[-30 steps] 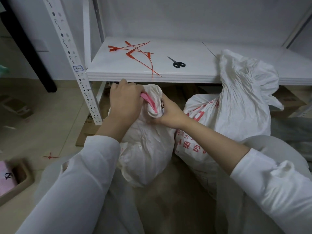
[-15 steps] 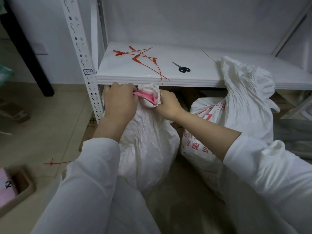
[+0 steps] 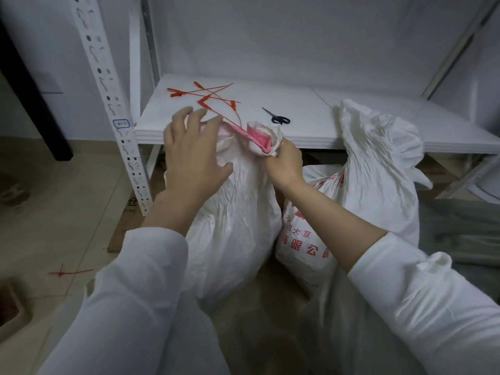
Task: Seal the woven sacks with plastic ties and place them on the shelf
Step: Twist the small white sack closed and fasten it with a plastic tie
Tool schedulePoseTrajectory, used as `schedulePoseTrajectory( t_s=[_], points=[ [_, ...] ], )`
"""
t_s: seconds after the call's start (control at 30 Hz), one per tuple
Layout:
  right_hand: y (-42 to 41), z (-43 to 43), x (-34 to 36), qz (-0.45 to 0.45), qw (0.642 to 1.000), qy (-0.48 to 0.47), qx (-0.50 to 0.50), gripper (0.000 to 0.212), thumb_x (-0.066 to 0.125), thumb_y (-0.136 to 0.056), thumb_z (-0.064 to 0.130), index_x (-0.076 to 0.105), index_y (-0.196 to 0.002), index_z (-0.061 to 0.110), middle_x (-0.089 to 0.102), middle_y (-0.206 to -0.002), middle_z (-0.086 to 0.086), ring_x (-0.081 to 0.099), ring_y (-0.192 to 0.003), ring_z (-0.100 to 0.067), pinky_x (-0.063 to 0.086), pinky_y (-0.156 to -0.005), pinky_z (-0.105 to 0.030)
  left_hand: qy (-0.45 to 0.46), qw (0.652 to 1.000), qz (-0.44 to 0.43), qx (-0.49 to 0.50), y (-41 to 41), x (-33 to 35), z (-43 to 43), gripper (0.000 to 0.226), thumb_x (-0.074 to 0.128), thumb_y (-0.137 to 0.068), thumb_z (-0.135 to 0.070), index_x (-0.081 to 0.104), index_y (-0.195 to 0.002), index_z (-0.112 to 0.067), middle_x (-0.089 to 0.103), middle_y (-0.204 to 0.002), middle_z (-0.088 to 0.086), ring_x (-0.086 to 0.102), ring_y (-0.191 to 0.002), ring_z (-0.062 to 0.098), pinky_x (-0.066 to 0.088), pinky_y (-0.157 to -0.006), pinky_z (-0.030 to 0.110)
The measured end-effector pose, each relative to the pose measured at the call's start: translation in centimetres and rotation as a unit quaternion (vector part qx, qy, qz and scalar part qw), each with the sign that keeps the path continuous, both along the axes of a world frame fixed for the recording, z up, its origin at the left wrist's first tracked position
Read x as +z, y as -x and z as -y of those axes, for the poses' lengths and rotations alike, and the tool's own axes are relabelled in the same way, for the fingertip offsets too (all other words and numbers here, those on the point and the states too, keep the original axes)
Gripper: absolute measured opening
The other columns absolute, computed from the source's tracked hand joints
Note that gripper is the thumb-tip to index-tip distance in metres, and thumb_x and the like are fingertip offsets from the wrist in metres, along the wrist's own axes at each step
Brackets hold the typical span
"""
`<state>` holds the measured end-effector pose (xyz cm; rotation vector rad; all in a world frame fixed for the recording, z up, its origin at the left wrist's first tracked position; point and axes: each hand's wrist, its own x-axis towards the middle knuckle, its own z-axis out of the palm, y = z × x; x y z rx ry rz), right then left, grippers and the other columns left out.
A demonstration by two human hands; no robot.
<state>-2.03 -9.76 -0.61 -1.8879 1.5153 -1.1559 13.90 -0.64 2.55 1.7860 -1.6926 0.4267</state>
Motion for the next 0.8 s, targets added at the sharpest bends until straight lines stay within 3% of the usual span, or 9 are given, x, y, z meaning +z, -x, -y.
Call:
schedulePoseTrajectory(
  t_s=[0.13,0.27,0.37,0.43,0.53,0.63,0.73,0.8],
  points=[
    [2.3,1.3,1.3,0.06,0.996,-0.015,-0.058,0.013,0.058,-0.089,0.028,0.064,-0.089,0.016,0.065,-0.085,0.002,0.059,-0.077,-0.017,0.038,-0.055,-0.025,-0.031,0.997,-0.017,0.062,1.8,0.9,0.4,0.091,0.077,-0.073,-0.045,0.03,-0.147,-0.017,0.032,-0.152,0.013,0.021,-0.142,0.034,0.017,-0.115,0.051],
    [3.8,1.8,2.7,0.091,0.994,-0.002,-0.066,0.011,0.058,-0.086,0.02,0.066,-0.091,0.014,0.067,-0.088,-0.003,0.061,-0.081,-0.023,0.035,-0.056,-0.025,-0.028,0.99,-0.068,0.118,2.8,2.4,0.6,0.091,0.075,-0.073,-0.042,0.028,-0.146,-0.013,0.039,-0.145,0.016,0.033,-0.132,0.038,0.029,-0.107,0.052],
    [4.9,1.9,3.4,0.111,0.991,-0.01,-0.069,0.014,0.06,-0.084,0.018,0.067,-0.095,0.013,0.069,-0.092,-0.006,0.062,-0.085,-0.027,0.04,-0.064,-0.027,-0.067,0.979,-0.148,0.125,3.3,3.0,0.5,0.085,0.073,-0.075,-0.043,0.032,-0.143,-0.013,0.051,-0.133,0.015,0.05,-0.119,0.038,0.045,-0.092,0.05],
    [5.2,1.8,3.7,0.127,0.99,-0.018,-0.067,0.017,0.061,-0.084,0.02,0.067,-0.098,0.014,0.069,-0.094,-0.006,0.063,-0.087,-0.028,0.044,-0.067,-0.028,-0.114,0.966,-0.206,0.109,3.7,3.0,0.5,0.076,0.072,-0.078,-0.045,0.04,-0.137,-0.009,0.058,-0.124,0.015,0.056,-0.108,0.035,0.047,-0.081,0.043],
    [6.1,1.3,4.3,0.148,0.988,-0.019,-0.044,0.017,0.062,-0.086,0.024,0.068,-0.099,0.014,0.069,-0.095,-0.006,0.063,-0.089,-0.026,0.049,-0.072,-0.033,-0.146,0.953,-0.26,0.053,4.8,3.5,0.6,0.043,0.069,-0.082,-0.034,0.061,-0.112,-0.005,0.066,-0.103,0.015,0.059,-0.089,0.03,0.045,-0.072,0.035],
    [6.9,0.8,5.1,0.162,0.987,-0.02,-0.006,0.019,0.064,-0.086,0.026,0.068,-0.101,0.015,0.069,-0.096,-0.004,0.064,-0.09,-0.023,0.052,-0.075,-0.036,-0.14,0.891,-0.428,-0.058,6.7,4.0,0.3,0.03,0.069,-0.083,-0.034,0.063,-0.098,-0.009,0.068,-0.097,0.015,0.07,-0.083,0.03,0.059,-0.068,0.042],
    [7.4,0.6,5.6,0.154,0.988,-0.012,0.003,0.023,0.065,-0.084,0.026,0.068,-0.104,0.016,0.069,-0.098,-0.003,0.064,-0.092,-0.024,0.054,-0.078,-0.039,-0.153,0.828,-0.515,-0.159,8.4,4.7,-0.3,0.048,0.069,-0.083,-0.047,0.058,-0.115,-0.013,0.066,-0.11,0.01,0.07,-0.094,0.027,0.058,-0.081,0.041],
    [7.9,0.5,5.8,0.165,0.986,-0.02,-0.004,0.021,0.063,-0.085,0.023,0.068,-0.103,0.014,0.07,-0.098,-0.004,0.064,-0.094,-0.024,0.055,-0.079,-0.039,-0.199,0.817,-0.496,-0.216,8.6,4.7,-0.2,0.092,0.074,-0.061,-0.069,0.049,-0.132,-0.018,0.062,-0.122,0.001,0.068,-0.104,0.017,0.052,-0.092,0.037]
  ],
)
